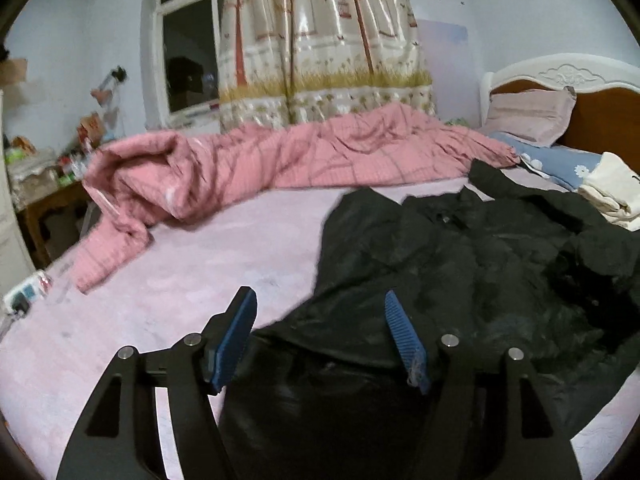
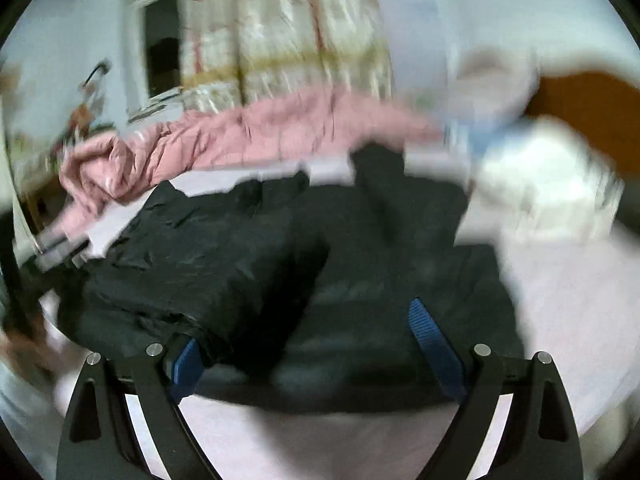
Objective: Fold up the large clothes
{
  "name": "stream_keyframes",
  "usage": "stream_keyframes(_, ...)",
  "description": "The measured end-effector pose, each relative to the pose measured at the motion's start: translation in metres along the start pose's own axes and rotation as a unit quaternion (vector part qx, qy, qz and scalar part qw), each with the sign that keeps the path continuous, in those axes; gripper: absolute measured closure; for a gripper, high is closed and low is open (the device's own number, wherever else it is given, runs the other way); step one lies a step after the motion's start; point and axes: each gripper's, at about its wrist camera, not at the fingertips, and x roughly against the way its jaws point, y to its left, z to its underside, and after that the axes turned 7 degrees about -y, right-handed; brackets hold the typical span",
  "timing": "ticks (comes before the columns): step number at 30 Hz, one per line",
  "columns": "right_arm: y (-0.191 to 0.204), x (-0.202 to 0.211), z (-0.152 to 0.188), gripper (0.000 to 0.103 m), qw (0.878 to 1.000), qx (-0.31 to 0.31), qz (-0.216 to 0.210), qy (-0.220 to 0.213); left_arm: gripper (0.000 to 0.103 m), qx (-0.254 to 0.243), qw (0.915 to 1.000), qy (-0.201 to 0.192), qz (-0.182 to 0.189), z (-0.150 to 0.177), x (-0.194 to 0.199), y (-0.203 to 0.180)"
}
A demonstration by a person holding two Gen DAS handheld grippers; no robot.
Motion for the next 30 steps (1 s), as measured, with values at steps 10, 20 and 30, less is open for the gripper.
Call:
stream_keyframes(10, 0.096, 0.014, 0.043, 0.010, 0.926, 0.337, 0.122, -0.118, 0.052, 0.015, 0.9970, 0.068, 0.034, 0.011, -0.030, -0.017)
stream_keyframes(20, 0.170, 0.007, 0.039, 0.010, 0.917, 0.368, 0.027, -0.150, 0.052, 0.039, 0.9960, 0.071, 0.037, 0.012, -0.028, -0.011)
stream_keyframes(30, 0.176, -0.045, 0.024, 0.087, 0.923, 0.362, 0.074, -0.106, 0.052, 0.050, 0.9954, 0.073, 0.038, 0.011, -0.030, -0.007)
